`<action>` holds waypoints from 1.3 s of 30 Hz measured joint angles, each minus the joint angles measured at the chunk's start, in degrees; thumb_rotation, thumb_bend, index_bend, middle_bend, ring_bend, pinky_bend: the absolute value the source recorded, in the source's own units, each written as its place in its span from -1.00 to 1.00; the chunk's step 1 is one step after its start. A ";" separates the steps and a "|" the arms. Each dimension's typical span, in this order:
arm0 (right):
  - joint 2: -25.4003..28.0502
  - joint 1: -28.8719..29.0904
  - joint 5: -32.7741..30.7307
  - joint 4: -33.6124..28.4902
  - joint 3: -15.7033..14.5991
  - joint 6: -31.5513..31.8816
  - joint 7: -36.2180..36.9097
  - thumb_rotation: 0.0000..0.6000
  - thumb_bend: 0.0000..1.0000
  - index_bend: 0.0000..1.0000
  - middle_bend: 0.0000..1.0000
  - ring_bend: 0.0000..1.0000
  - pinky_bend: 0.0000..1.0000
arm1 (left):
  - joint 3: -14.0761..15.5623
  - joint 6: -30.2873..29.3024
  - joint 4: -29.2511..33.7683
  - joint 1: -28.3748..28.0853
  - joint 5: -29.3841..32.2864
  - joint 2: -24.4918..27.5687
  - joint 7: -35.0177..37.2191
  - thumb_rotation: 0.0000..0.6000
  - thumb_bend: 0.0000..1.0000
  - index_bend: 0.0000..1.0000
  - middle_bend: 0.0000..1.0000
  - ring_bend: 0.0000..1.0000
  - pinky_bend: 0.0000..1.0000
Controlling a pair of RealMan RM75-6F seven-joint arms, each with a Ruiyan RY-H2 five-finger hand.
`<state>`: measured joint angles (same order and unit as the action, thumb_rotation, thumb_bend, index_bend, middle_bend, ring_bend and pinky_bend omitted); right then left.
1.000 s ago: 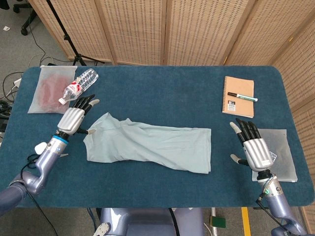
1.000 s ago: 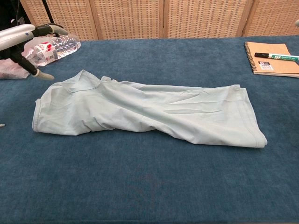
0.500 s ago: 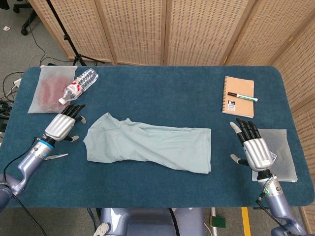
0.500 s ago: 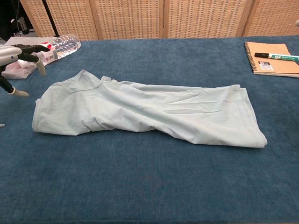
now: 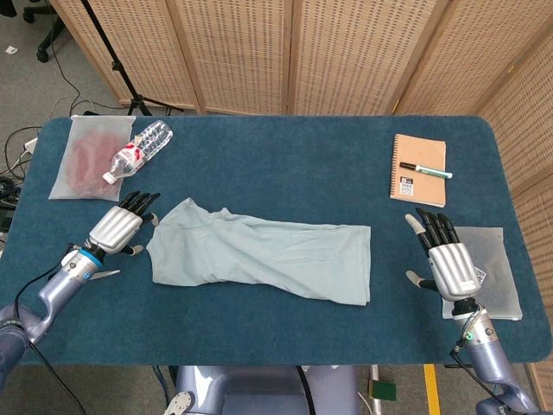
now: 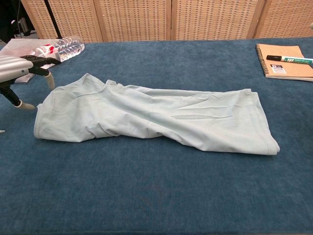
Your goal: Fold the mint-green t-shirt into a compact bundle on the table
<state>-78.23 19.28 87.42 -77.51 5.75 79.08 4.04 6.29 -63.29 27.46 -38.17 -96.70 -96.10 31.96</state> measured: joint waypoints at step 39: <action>0.03 -0.34 0.47 0.75 0.12 0.43 0.49 1.00 -1.00 -1.00 -1.00 -1.00 -0.95 | 0.64 3.04 -4.82 -2.13 0.68 -6.22 -3.21 1.00 -0.26 0.07 -1.00 -1.00 -1.00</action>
<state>-78.20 18.94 87.88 -76.76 5.86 79.51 4.53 6.92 -60.25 22.64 -40.30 -96.02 -102.32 28.75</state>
